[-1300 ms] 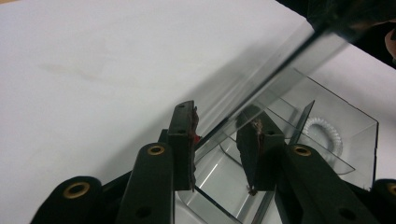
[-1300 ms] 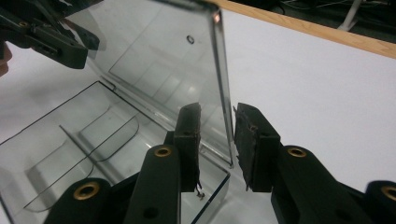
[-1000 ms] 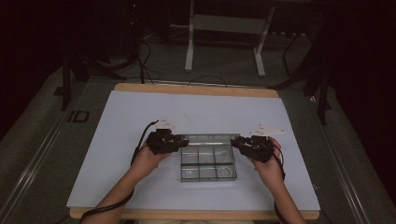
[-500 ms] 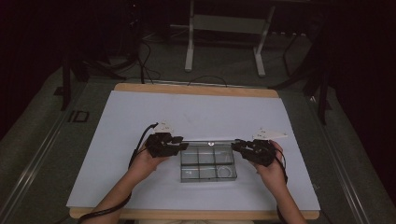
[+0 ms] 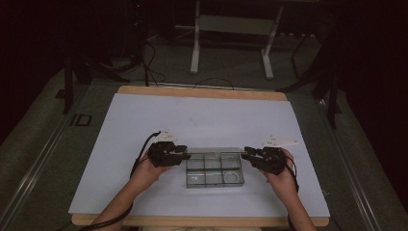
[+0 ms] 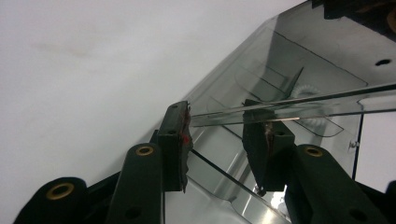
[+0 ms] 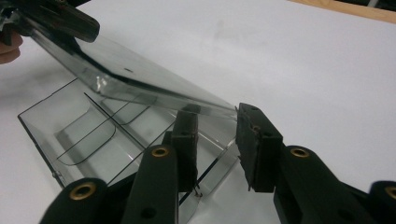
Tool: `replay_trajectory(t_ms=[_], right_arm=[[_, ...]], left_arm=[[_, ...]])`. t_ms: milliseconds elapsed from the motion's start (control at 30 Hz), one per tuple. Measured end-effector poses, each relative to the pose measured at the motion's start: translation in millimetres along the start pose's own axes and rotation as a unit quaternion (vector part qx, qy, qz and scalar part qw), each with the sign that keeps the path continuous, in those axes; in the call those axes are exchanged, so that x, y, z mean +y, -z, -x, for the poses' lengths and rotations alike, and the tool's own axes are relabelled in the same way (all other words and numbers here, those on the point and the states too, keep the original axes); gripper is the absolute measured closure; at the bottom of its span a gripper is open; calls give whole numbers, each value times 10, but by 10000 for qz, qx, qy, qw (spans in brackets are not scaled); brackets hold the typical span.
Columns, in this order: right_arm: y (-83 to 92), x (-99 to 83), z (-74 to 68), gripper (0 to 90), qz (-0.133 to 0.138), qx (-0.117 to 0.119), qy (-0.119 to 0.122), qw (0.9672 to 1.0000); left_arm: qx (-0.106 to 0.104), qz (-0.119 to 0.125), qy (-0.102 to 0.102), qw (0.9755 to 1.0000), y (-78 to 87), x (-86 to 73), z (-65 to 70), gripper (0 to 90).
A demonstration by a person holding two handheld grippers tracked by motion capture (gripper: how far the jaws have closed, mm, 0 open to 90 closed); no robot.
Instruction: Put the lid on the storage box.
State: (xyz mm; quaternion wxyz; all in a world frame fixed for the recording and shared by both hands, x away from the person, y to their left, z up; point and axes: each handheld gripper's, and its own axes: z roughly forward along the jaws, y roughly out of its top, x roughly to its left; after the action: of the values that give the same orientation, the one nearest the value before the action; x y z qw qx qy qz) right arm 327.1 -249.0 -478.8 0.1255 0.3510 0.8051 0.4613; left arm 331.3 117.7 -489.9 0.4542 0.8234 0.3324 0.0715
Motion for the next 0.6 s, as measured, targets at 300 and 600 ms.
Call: replay_trajectory(t_ms=[300,600], right_arm=[[7,-73,25,670,-32,42,-76,10000],[3,-123,57,660,-70,101,-157,9998]], left_arm=[[33,-31,-23,10000,5,-39,36,615],[81,-107,-80,9999,-1,-61,55,615]])
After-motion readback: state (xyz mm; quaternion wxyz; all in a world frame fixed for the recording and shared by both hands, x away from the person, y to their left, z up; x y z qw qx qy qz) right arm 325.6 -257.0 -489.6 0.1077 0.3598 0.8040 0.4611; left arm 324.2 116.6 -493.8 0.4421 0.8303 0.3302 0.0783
